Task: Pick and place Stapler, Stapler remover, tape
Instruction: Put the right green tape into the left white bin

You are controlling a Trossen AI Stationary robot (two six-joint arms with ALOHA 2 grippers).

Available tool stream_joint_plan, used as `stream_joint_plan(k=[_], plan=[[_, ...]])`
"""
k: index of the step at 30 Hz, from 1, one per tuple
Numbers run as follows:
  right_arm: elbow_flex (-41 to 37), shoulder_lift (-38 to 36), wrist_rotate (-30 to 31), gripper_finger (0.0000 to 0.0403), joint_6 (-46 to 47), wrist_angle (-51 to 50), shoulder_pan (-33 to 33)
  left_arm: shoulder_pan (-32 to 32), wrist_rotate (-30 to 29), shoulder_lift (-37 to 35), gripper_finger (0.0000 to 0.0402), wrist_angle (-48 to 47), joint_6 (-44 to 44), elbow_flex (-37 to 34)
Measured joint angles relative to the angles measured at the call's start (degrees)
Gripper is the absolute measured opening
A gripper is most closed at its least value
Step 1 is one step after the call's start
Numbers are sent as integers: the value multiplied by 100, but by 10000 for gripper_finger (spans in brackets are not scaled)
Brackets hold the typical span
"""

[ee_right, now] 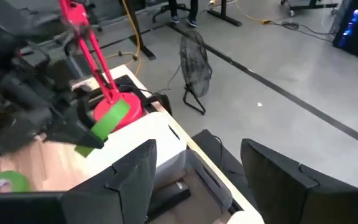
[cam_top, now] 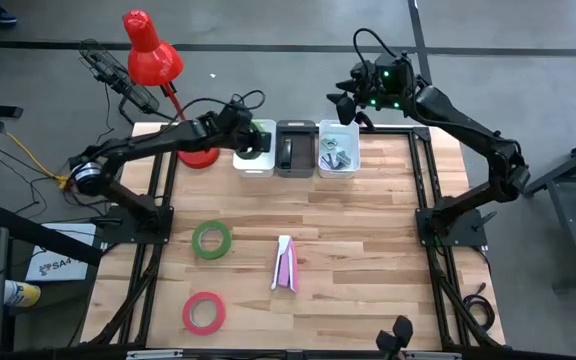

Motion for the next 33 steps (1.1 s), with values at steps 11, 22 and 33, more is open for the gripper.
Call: stream_joint_plan(k=[11,22,33], plan=[[-2,0,50,224,-19,-160,-3,295,278,953,82,397,-181,-7],[-2,0,49,225,-147,-396,-4,288,502,1568,82,631,-480,-4],[-4,0,49,225,-202,-409,-4,290,377,1722,83,578,-780,-4]])
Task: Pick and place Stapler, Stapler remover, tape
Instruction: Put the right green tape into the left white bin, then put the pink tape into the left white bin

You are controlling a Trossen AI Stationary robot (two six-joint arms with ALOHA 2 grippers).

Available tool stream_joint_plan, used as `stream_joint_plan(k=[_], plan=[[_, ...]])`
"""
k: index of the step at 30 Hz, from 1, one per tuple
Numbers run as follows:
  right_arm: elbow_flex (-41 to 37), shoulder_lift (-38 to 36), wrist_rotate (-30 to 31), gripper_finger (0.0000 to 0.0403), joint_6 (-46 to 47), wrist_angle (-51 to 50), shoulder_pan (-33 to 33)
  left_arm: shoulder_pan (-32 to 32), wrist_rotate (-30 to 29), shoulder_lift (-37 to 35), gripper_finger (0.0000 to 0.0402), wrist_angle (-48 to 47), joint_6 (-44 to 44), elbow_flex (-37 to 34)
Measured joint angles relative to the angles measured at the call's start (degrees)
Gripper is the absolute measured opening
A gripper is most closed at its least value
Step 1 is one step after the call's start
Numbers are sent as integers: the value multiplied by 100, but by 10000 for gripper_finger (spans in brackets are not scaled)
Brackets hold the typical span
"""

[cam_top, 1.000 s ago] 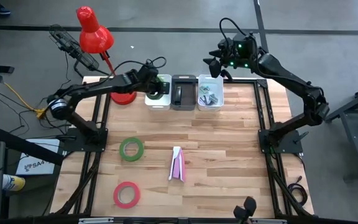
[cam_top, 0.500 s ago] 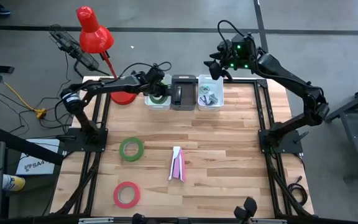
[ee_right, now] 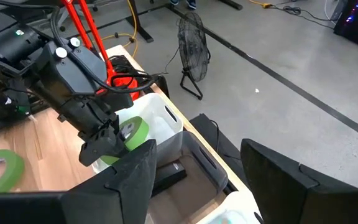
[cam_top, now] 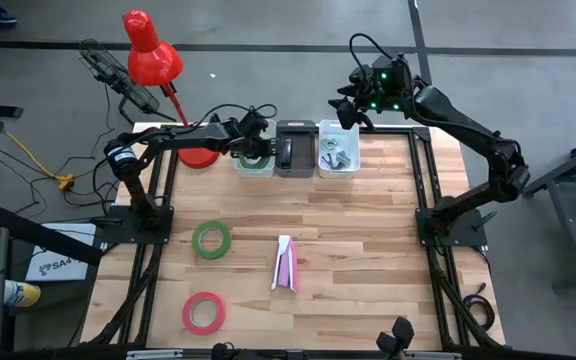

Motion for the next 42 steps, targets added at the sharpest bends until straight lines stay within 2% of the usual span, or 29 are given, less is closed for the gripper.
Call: stream_joint_plan(k=[2,6,10,14,23,42], plan=[[0,0,0,224,-2,0,1,4,-2,0,107,13,-15,0],[0,0,0,224,-2,-4,2,4,54,-2,179,18,23,0],[0,0,0,224,-2,-39,2,4,120,-2,215,13,28,0],[0,0,0,225,-2,-82,2,26,131,-6,222,13,28,0],[0,0,-2,225,-20,-205,1,236,603,-405,224,-111,43,4],[0,2,0,225,-63,-205,0,33,299,-2017,225,-2594,474,-2]])
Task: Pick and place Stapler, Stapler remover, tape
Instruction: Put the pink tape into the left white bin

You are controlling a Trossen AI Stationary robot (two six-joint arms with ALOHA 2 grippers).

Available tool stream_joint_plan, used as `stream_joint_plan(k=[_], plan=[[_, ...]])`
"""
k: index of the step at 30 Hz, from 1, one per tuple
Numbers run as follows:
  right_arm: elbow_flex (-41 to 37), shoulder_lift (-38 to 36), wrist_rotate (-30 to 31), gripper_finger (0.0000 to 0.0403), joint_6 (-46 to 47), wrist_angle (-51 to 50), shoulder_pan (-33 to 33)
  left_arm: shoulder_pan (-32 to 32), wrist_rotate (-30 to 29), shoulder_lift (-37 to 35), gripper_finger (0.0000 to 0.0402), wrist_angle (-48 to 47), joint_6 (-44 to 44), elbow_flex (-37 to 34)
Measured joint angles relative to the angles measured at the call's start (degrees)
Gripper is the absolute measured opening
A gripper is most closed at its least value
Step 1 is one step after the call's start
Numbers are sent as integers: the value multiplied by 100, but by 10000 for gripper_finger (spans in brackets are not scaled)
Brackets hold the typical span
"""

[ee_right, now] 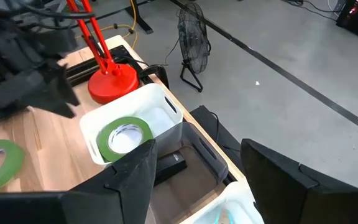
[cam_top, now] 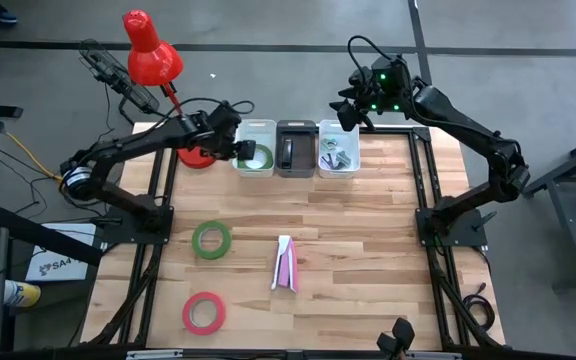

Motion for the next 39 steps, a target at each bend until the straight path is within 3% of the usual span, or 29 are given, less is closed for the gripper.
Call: stream_joint_plan(k=[9,20,32,39], plan=[[0,0,-1,225,0,0,1,-656,-53,-230,225,-1100,115,2],[0,0,-19,225,0,-1,0,-1745,-116,-269,225,-2233,-406,1],[0,2,-334,224,-151,-75,0,-3570,230,-383,225,-2347,-604,0],[0,2,-430,225,-324,-87,0,-4874,343,-379,225,-2282,-1447,0]])
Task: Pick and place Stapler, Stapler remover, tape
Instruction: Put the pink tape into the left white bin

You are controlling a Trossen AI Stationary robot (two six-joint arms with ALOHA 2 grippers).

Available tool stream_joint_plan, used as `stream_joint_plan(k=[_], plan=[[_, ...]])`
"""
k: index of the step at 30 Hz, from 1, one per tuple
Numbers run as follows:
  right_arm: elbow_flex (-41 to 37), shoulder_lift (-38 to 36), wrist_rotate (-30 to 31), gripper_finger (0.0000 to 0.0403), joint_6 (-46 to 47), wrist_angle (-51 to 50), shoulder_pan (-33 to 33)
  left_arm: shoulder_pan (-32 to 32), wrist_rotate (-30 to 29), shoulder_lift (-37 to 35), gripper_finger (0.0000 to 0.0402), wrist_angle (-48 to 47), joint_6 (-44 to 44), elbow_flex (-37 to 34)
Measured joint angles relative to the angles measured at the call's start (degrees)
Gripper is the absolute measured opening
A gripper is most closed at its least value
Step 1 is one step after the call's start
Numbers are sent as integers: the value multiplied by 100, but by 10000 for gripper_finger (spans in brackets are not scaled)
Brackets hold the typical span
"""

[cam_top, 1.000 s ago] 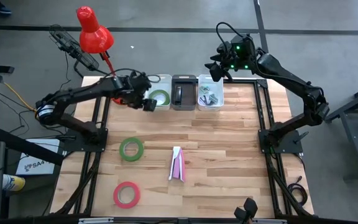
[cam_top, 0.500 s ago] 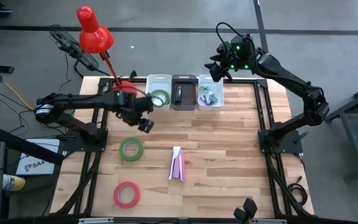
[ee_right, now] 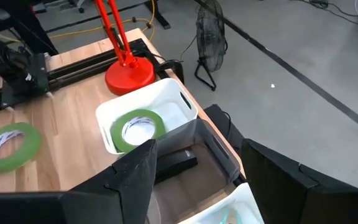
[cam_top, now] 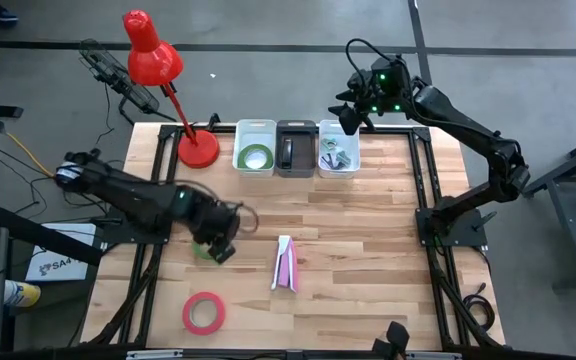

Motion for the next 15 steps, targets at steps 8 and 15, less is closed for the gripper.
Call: stream_joint_plan(k=[8,15], plan=[[0,0,-345,225,23,-4,15,-1289,-140,28,225,316,-718,0],[0,0,-302,225,-111,-76,101,-2083,-254,175,225,315,-1160,5]])
